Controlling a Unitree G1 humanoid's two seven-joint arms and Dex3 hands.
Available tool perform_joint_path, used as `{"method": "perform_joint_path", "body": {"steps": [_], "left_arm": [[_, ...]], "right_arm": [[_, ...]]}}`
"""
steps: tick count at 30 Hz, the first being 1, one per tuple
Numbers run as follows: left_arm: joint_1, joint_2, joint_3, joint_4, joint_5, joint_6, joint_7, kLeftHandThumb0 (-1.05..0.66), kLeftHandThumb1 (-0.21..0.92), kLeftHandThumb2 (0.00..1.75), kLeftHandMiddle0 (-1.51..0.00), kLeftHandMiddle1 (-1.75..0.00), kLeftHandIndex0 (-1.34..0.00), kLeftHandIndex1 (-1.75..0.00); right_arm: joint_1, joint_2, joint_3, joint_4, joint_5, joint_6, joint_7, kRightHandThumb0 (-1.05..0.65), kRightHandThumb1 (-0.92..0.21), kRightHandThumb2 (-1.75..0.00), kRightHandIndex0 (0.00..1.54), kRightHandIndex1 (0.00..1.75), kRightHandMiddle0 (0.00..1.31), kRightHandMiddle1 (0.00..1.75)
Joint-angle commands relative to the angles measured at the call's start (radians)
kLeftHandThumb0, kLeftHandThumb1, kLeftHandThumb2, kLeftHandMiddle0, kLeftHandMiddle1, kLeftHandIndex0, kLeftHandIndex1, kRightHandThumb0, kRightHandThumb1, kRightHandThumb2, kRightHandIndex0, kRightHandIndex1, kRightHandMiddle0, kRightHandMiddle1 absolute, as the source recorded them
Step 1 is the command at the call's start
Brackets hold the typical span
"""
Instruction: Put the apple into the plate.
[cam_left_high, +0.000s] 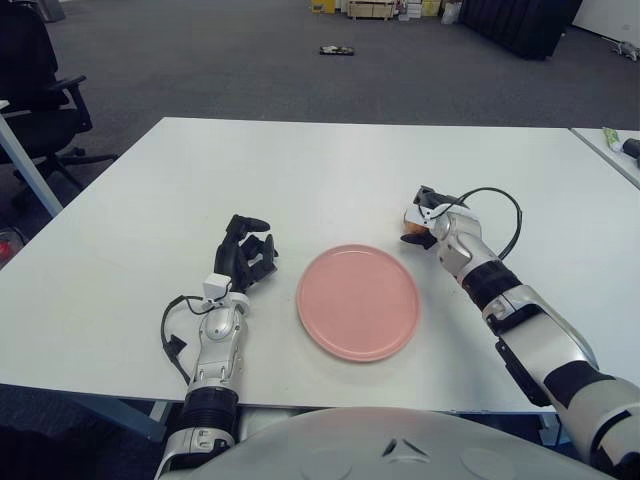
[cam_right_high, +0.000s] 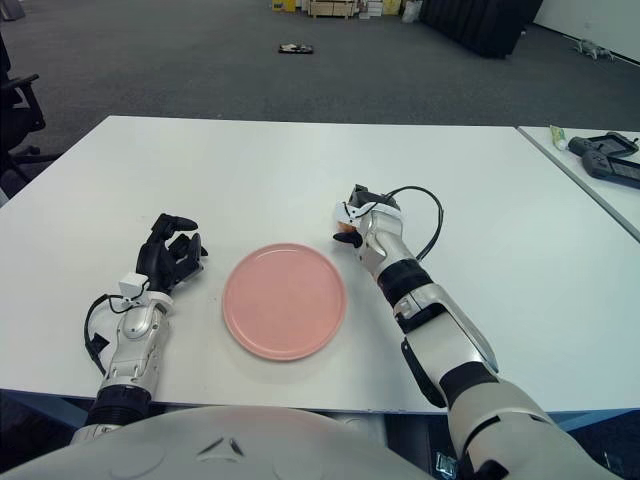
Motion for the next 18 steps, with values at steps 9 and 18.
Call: {"method": "perform_joint_path", "body": {"steps": [9, 18], "left_arm": [[-0.005, 0.001, -0.002, -0.007, 0.002, 0.005, 0.004, -0.40, 0.57, 1.01, -0.64, -1.75, -0.42, -1.75], [-0.005, 0.001, 0.000, -0.007, 0.005, 0.012, 0.011, -0.40, 0.58, 0.99, -0.61, -1.75, -0.41, -1.75]], "right_arm": [[0.092, 0.022, -0.052, 0.090, 0.032, -0.067, -0.267, -0.02, -0.12, -1.51, 0.81, 1.60, 0.55, 1.75], [0.094, 0.055, -0.110, 0.127, 0.085, -0.114, -0.414, 0.00, -0.05, -1.60, 0.84, 1.67, 0.58, 1.75]]}}
